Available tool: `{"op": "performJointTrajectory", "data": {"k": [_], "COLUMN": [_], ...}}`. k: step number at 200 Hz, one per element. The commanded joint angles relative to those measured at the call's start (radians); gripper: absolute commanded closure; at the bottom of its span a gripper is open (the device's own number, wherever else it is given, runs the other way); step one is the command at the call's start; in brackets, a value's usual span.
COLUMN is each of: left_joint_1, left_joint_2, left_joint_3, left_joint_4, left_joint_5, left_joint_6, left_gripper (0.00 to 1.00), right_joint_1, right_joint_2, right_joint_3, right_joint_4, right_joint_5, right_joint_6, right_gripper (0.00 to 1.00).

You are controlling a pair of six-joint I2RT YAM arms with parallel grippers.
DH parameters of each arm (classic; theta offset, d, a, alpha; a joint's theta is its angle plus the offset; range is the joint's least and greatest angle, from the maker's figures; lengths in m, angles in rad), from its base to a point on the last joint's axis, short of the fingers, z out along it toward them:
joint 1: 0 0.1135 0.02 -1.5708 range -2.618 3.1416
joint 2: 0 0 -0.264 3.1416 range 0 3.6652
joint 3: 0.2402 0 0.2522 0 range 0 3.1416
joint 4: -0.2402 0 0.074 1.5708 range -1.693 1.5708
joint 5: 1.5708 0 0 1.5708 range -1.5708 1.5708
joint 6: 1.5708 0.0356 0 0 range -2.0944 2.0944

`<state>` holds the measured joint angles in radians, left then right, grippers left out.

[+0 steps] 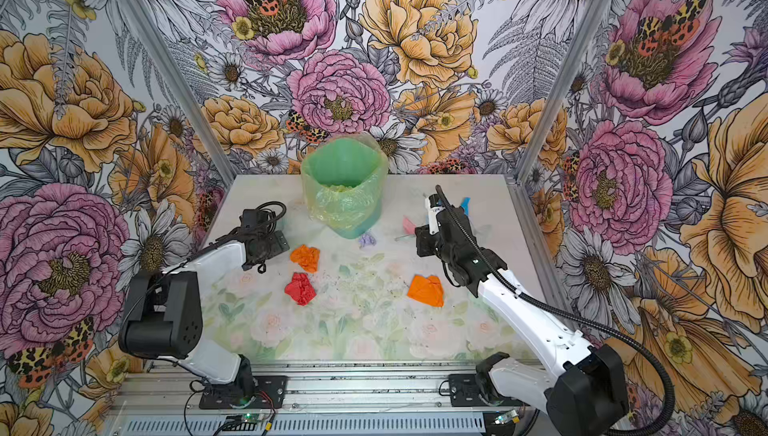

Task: Sweep away the paper scraps from the table
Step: 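Move the left gripper over the pale blue dustpan handle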

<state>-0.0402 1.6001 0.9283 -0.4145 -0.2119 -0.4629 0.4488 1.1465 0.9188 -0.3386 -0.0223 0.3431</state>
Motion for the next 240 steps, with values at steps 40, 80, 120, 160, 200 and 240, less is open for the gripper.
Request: {"op": "performJointTrajectory", "data": {"k": [40,80,120,160,200,240], "left_joint_1": [0.027,0.033,0.036,0.040,0.043,0.056], "left_joint_2": [0.074,0.128,0.175,0.199,0.211,0.211], "left_joint_3": [0.071,0.109,0.159,0.197,0.221,0.224], "left_joint_4": [0.014,0.011,-0.015,-0.042,-0.088,-0.095], "left_joint_5": [0.069,0.076,0.071,0.068,0.035,0.022], "left_joint_6": [0.029,0.039,0.059,0.078,0.109,0.125], "left_gripper": [0.07,0.15,0.17,0.18,0.18,0.19], "right_joint_1": [0.007,0.006,0.008,0.008,0.007,0.008], "right_joint_2": [-0.027,-0.032,-0.037,-0.044,-0.053,-0.053], "right_joint_3": [-0.018,-0.024,-0.028,-0.032,-0.038,-0.035], "right_joint_4": [0.030,0.031,0.030,0.030,0.030,0.030], "right_joint_5": [0.010,0.021,0.025,0.028,0.028,0.024], "right_joint_6": [-0.013,-0.016,-0.017,-0.017,-0.011,-0.004], "right_gripper": [1.00,1.00,1.00,1.00,1.00,1.00]}}
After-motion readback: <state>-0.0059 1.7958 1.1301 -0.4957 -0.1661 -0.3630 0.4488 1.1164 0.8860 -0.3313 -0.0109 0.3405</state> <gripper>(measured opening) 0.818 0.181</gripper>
